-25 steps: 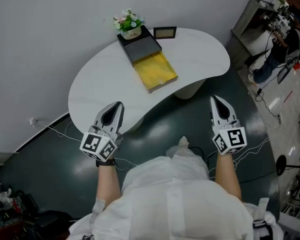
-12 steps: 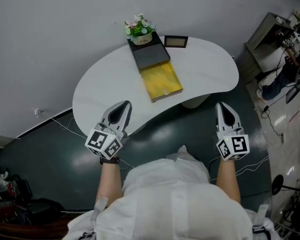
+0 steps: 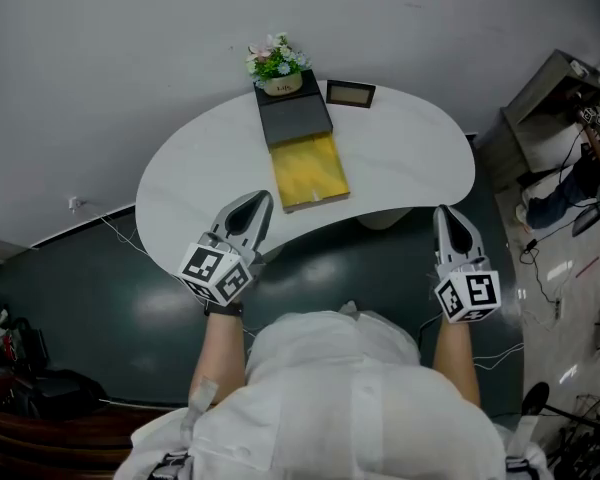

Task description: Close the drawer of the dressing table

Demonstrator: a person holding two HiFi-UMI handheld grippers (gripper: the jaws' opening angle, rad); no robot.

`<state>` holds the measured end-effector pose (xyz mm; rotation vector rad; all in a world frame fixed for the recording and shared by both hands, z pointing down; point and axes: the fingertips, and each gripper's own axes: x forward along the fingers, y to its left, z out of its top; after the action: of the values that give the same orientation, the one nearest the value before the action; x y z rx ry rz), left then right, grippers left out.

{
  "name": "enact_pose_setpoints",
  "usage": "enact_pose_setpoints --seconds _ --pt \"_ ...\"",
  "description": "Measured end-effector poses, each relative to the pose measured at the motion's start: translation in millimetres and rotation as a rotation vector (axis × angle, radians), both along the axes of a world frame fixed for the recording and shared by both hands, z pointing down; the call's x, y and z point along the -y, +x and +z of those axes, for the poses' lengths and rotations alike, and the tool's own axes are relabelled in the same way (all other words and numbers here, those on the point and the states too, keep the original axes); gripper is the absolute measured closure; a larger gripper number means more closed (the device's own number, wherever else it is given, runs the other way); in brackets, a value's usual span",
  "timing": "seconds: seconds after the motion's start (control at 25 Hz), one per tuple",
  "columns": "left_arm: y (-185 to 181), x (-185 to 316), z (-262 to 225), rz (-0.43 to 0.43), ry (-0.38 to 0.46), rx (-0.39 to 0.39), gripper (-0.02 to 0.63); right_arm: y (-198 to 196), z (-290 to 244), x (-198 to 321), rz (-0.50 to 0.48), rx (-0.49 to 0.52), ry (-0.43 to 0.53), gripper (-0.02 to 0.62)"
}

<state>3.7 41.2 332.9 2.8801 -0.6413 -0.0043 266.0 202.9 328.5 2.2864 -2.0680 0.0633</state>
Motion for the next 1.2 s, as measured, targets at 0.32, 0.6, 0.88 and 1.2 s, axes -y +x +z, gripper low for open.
enact_pose_setpoints --seconds 0.32,0.6,0.88,1.2 --pt "33 -6 8 -0.054 -0.006 0.010 0.584 23 14 8 -0.086 -0.004 -0.026 0.586" --pt "34 -10 16 -0.058 0.005 0.057 0.584 18 26 28 -0.156 0.012 -0.049 0.586" --pt "22 20 22 -0.094 0.001 0.058 0.584 9 38 66 -0.197 0.034 -0.077 0.586" --pt "26 80 26 -0.069 -0.010 0.049 0.584 3 40 130 -0.224 0.022 -0.112 0.586"
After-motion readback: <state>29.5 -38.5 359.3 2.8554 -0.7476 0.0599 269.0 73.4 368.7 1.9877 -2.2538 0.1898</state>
